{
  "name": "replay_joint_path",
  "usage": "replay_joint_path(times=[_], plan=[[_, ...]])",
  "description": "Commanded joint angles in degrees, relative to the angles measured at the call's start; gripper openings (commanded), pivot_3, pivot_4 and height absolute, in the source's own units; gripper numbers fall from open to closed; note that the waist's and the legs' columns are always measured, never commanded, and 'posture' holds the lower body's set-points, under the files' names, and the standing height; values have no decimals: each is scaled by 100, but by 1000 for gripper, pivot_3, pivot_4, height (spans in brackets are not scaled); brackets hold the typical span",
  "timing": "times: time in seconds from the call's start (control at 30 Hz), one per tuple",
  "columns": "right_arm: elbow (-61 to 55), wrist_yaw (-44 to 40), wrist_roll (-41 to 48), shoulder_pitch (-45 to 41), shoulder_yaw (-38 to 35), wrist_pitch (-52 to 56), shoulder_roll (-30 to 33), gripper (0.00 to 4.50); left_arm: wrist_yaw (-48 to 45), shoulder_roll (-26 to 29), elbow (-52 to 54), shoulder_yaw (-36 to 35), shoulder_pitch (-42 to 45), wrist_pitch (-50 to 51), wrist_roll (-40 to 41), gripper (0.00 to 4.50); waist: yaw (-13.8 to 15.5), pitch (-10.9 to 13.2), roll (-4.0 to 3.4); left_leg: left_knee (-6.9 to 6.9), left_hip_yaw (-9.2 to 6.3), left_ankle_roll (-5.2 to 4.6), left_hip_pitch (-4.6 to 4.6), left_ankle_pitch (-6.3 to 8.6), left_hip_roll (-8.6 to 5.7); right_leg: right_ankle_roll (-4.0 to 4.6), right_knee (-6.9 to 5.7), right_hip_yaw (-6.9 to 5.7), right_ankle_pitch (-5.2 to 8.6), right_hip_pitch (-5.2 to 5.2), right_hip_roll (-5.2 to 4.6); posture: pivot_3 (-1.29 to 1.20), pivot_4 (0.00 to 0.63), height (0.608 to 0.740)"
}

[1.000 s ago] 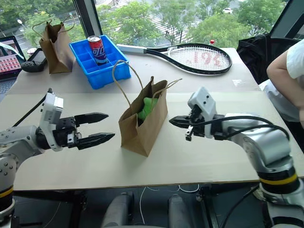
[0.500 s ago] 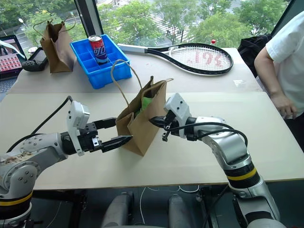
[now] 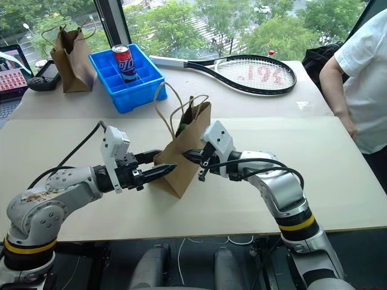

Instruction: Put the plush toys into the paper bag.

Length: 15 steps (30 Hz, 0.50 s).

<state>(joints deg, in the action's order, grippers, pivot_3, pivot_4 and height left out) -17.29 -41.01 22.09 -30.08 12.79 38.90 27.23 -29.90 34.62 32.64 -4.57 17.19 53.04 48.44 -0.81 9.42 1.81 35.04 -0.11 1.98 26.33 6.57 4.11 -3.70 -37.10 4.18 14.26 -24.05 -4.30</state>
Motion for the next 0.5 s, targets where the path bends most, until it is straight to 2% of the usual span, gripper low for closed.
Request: replay_joint_path(times=[0.03,0.1,0.13,0.17,0.3,0.4,0.5], plan=[[-234,42,28,26,-274,-66,55,0,-144,110,-132,67,164,-117,-146,1606,2,0,0,0,0,0,0,0,0,0,0,0,0,0,0,0,150,740],[-334,18,80,79,-412,18,191,0,-314,203,-325,132,297,-227,-306,902,10,0,0,0,0,0,0,0,0,0,1,0,0,0,0,0,150,740],[-416,-3,130,123,-520,88,293,0,-432,253,-448,165,397,-290,-376,353,19,0,0,0,0,0,0,0,0,0,1,0,0,0,0,0,150,740],[-528,-47,208,196,-670,183,439,0,-615,318,-589,218,521,-380,-452,191,35,0,0,0,0,0,0,0,-1,0,1,0,1,1,-1,0,150,740],[-1064,-361,535,702,-1217,649,1286,0,-1634,590,-1214,482,1034,-935,-776,88,88,0,0,0,1,1,4,0,-5,17,6,-1,11,0,-4,0,150,740],[-1466,-645,723,1475,-1979,992,2135,0,-2826,741,-2019,769,1672,-1624,-1076,88,128,0,0,-9,3,1,4,0,-6,29,11,-1,21,0,-7,0,150,740],[-1685,-740,875,2065,-2575,1178,2562,0,-3760,752,-2634,993,2109,-2174,-1285,88,129,0,0,-12,3,1,5,0,-7,30,15,0,23,-2,-6,0,150,740]])
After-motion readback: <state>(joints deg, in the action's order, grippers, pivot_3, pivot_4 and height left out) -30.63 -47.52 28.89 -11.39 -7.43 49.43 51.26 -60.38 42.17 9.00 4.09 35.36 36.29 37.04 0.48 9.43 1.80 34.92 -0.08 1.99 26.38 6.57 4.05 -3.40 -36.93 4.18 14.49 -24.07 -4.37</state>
